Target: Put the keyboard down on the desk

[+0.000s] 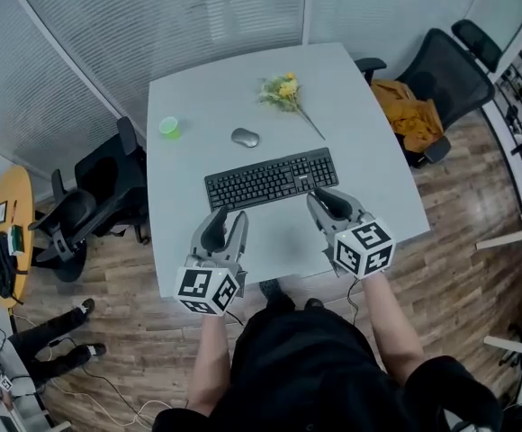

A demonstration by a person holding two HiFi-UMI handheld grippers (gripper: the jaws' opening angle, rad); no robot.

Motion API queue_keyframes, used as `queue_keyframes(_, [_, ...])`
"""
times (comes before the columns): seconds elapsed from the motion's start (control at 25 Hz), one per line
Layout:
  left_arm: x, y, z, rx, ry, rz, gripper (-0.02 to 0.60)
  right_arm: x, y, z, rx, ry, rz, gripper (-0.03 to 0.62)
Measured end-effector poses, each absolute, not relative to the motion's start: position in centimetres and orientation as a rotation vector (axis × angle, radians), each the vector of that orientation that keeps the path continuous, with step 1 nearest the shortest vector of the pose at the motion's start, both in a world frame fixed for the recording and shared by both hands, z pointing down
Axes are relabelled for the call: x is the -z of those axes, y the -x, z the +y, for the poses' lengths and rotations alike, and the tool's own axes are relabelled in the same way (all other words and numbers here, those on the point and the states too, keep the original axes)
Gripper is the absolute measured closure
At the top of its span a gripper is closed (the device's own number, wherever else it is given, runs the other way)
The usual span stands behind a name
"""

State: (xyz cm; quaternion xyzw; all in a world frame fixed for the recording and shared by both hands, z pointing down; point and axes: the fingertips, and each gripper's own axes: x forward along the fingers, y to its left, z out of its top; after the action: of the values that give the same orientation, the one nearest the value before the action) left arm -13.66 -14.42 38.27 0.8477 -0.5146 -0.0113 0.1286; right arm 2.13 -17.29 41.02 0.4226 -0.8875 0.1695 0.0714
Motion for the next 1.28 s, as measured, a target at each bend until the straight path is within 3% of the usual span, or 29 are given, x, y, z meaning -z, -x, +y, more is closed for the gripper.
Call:
queue_keyframes(0.24, [-36.4,10.7,-10.6,0.036,-2.481,-1.512,0.464,-37.5,-3.5,-13.4,-0.459,-1.215,-2.793,0.585])
queue_keyframes(0.44, [-35.6,7.7,-7.5,-0.011,-2.509,-1.538,0.545,-35.8,-5.1,-9.7,-0.418,-1.153,-2.874,0.585])
queue_keyframes(0.68, [-35.4,4.1,-4.3,-0.026,-2.52,-1.546,0.575,-35.4,-7.3,-6.0,-0.419,-1.13,-2.913,0.585])
queue_keyframes(1.28, [-35.2,1.1,0.0,-0.051,-2.533,-1.591,0.581,-35.5,-8.7,-0.9,-0.343,-1.062,-2.897,0.588])
